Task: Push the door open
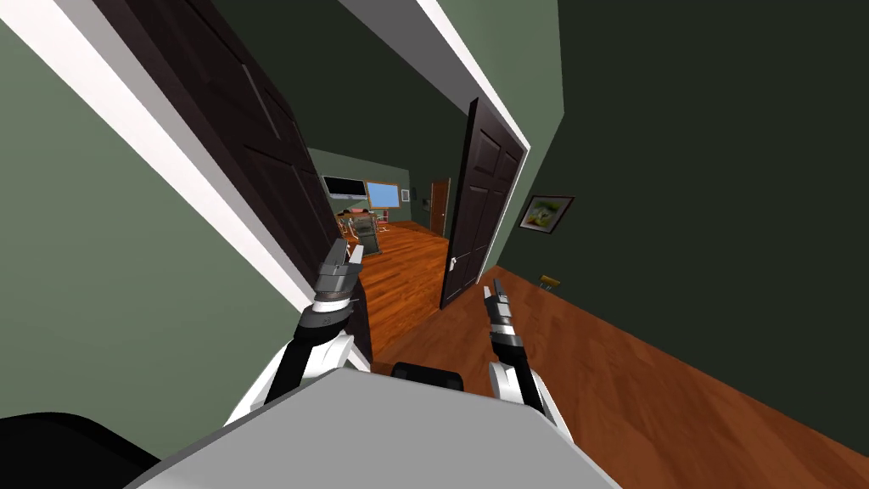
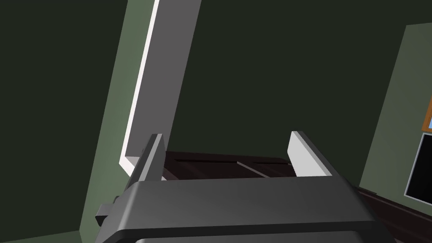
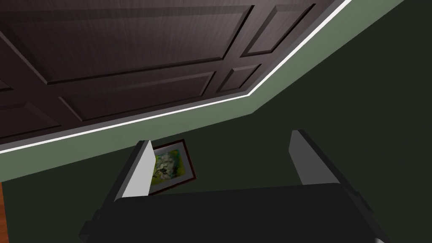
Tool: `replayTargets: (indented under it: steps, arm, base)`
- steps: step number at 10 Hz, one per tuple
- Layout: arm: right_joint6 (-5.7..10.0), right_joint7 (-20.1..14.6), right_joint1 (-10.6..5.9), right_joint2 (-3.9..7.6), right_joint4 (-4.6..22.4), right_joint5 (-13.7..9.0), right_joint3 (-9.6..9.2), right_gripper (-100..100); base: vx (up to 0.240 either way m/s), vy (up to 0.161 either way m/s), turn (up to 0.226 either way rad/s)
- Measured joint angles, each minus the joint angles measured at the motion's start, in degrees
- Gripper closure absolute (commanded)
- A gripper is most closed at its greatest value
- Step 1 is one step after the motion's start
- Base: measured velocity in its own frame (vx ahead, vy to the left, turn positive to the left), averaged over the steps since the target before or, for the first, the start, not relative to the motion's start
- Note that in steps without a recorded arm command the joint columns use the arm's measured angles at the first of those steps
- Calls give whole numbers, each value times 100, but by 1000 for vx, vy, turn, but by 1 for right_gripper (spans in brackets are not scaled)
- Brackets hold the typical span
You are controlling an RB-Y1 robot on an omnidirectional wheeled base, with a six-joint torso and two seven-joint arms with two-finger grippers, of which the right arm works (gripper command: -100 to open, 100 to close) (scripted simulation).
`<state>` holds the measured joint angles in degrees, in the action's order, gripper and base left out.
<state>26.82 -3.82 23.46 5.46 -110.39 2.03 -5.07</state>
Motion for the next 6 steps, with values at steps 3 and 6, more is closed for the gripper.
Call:
replayTargets:
  steps: [3,6]
  arm:
    - [113,-14,-195,55,449,-64,-132,-100]
    - [253,-26,-324,117,872,-129,-289,-100]
  base:
    - [83,-78,108]
    - [89,-84,97]
